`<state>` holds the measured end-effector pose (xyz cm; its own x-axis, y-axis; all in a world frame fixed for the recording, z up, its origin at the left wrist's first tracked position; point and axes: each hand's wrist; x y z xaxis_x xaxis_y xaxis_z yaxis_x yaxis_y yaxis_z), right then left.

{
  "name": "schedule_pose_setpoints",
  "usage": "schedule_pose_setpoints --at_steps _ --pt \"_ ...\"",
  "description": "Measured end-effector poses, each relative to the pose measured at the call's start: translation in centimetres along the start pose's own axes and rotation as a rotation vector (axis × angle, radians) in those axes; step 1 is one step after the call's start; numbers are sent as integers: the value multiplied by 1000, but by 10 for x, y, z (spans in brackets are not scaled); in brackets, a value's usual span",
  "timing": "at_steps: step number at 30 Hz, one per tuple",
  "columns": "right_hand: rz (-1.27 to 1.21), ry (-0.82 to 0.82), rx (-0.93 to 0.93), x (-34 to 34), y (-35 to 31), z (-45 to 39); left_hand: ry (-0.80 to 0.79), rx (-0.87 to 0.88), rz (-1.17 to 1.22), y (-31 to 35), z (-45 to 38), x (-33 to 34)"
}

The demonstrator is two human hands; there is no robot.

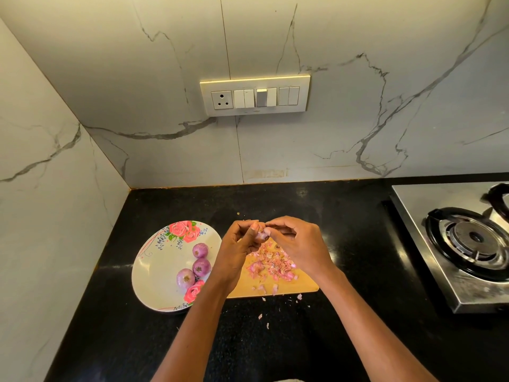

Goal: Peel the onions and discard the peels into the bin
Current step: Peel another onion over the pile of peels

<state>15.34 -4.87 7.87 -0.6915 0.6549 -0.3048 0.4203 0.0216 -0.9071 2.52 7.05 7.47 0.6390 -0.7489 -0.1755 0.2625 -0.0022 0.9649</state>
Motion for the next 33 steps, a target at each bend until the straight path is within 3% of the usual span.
schedule_pose_setpoints --at_steps 14,21,33 --pt "-14 50 5 2 -2 5 -17 -3 6 -4 2 -1" --pt "-163 1 58 3 -8 5 8 0 46 0 2 -1" --pt "27 151 -21 17 -5 9 46 39 16 2 3 7"
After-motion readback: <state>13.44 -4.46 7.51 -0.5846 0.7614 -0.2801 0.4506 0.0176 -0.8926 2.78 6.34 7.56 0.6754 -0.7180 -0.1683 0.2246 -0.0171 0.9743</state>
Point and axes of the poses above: each hand's wrist, its own z-axis away from the middle knuckle, its own x-axis out of the palm, y = z × x, and after that the axes turned 12 degrees about -z, right-handed
